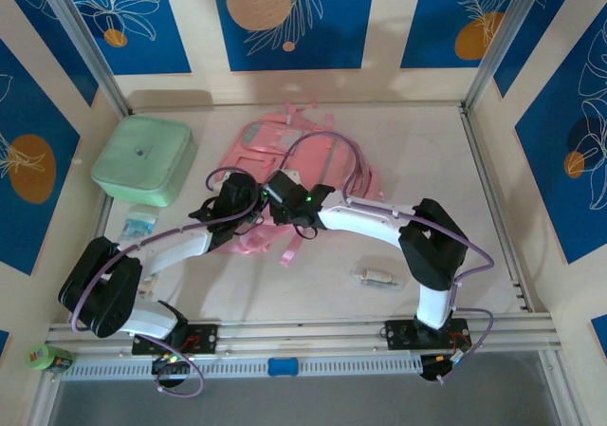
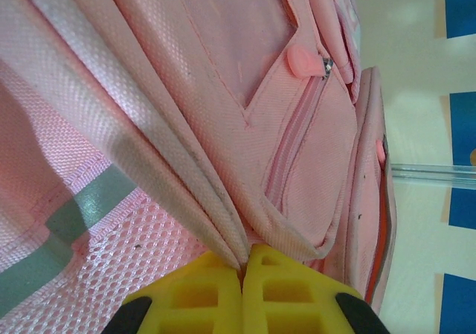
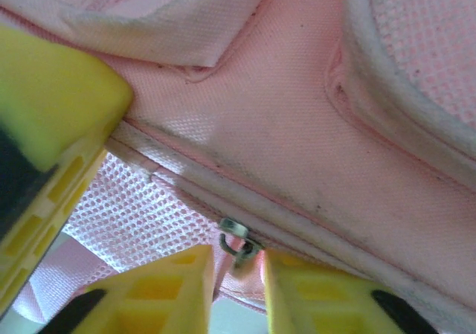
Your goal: Pack the student bag
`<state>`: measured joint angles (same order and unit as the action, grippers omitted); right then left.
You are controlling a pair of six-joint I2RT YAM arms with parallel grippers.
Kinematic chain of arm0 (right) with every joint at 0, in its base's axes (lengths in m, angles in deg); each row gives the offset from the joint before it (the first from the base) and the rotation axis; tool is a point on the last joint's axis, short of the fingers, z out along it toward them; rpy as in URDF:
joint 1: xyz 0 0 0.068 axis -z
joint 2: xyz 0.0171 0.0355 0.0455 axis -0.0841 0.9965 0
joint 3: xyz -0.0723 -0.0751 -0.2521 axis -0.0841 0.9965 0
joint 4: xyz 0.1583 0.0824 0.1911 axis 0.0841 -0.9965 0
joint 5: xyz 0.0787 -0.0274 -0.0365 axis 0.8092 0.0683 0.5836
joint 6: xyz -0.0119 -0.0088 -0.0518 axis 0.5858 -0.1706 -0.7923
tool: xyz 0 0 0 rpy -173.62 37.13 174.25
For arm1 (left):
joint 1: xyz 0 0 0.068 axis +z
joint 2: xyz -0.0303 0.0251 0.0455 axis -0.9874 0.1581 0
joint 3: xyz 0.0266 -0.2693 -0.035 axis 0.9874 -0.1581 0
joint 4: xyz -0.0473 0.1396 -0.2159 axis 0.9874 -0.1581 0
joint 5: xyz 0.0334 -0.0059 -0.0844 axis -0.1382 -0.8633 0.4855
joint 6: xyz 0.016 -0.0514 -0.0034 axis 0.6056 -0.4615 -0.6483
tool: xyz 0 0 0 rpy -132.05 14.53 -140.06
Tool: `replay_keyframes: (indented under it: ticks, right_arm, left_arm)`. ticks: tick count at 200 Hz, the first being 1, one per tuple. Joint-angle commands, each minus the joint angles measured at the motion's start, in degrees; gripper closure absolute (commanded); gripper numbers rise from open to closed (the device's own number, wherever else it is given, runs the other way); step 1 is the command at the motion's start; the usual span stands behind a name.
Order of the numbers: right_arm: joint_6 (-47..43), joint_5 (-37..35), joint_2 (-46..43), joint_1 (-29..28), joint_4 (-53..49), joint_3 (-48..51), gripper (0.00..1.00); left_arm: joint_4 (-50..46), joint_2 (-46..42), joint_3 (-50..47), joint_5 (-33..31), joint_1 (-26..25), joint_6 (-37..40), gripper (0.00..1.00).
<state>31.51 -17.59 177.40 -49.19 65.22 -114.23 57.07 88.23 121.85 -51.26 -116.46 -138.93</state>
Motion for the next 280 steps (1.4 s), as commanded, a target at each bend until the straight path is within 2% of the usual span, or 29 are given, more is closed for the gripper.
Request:
replay_keyframes:
  ticks: [1,24,56,84,100,137,179,204,214,246,280]
  right_arm:
    - [-2.61,-0.14,2.06,1.04,1.40,-2.83,0.69]
    - [-3.95,-1.14,3.70,1.35,0.89,-5.02,0.69]
    - [-3.58,-3.24,3.89,1.65,-1.75,-6.50,0.77]
    - [-3.71,0.21,0.69,1.64,0.21,-3.60,0.87]
    - [-3.67,0.88,-0.47,1.62,-2.23,-3.91,0.94]
    - [-2.01,4.69,-5.87,2.57,-7.25,0.33,1.00]
    - [-2.65,7.42,-11.92,4.62,-10.10,9.14,1.00]
    - [-5.09,5.51,-14.60,6.66,-11.04,12.95,1.00]
    - [-6.05,4.91,-14.69,7.22,-10.85,13.72,1.00]
    - [-9.80,9.61,-12.96,7.60,-5.93,13.82,1.00]
    - [-11.84,9.47,-10.21,7.61,-3.77,12.15,0.90]
  left_arm:
    - [2.07,-2.64,0.32,0.64,-1.07,1.70,1.00]
    - [2.54,-2.69,-0.40,0.60,-1.10,0.96,1.00]
    - [2.27,-3.09,-0.56,0.29,-1.25,1.35,1.00]
    - [2.28,-3.61,-0.85,-0.51,-1.21,1.49,1.00]
    - [0.76,-3.67,-0.29,-1.32,-1.10,2.55,1.00]
    - [-3.00,-4.60,-0.10,-2.86,1.13,4.30,1.00]
    - [-3.29,-6.04,-1.63,-0.54,5.64,5.43,1.00]
    - [-4.99,-5.82,-1.33,2.57,8.57,7.35,1.00]
    - [-4.16,-6.10,-2.23,2.88,8.66,7.38,1.00]
    - [-2.97,-5.76,-3.14,2.94,8.66,7.33,1.00]
    - [-3.11,-5.21,-2.75,3.99,8.68,7.45,1.00]
